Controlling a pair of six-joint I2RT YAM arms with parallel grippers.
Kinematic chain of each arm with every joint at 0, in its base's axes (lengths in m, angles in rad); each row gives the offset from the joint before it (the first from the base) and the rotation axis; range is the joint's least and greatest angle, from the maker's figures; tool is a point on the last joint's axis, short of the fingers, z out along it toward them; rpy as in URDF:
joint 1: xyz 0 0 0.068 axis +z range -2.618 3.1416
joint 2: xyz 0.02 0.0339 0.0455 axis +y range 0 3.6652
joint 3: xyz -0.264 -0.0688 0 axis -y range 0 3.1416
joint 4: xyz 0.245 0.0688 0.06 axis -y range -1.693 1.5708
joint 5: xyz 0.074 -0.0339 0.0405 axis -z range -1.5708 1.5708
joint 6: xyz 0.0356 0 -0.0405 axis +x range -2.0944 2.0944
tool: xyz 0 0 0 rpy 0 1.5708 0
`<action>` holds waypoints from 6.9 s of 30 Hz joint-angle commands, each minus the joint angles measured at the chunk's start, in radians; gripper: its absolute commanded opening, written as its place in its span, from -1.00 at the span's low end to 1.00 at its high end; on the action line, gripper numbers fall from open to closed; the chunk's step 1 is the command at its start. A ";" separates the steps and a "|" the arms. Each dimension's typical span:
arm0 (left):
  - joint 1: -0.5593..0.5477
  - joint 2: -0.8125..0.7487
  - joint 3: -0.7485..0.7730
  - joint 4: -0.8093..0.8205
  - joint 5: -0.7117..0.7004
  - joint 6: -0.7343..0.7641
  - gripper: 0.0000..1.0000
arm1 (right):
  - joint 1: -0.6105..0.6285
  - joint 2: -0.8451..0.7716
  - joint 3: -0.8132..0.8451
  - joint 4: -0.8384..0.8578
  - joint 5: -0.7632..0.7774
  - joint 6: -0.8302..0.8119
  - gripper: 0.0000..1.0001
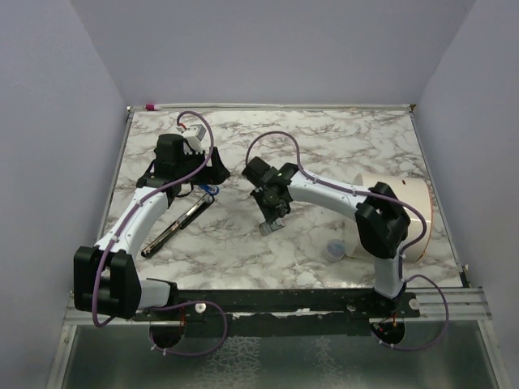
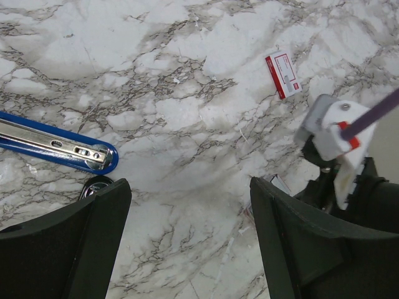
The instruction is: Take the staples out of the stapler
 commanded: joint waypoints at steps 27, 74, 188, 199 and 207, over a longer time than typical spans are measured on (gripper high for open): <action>-0.044 -0.155 -0.314 1.122 0.414 -1.094 0.52 | -0.354 -0.446 -0.306 1.064 -1.155 0.413 -0.67; -0.171 -0.094 -0.349 1.252 0.395 -1.119 -0.39 | -0.354 -0.396 -0.395 1.257 -1.220 0.566 -0.66; -0.733 0.355 0.000 -0.134 -0.792 -1.111 -0.60 | -0.411 -0.920 -0.538 0.501 -0.409 -0.192 -0.22; -0.733 0.370 0.019 -0.143 -0.809 -1.111 -0.56 | -0.411 -0.923 -0.541 0.498 -0.409 -0.192 -0.21; -0.733 0.384 0.028 -0.147 -0.806 -1.108 -0.54 | -0.411 -0.922 -0.541 0.498 -0.409 -0.192 -0.21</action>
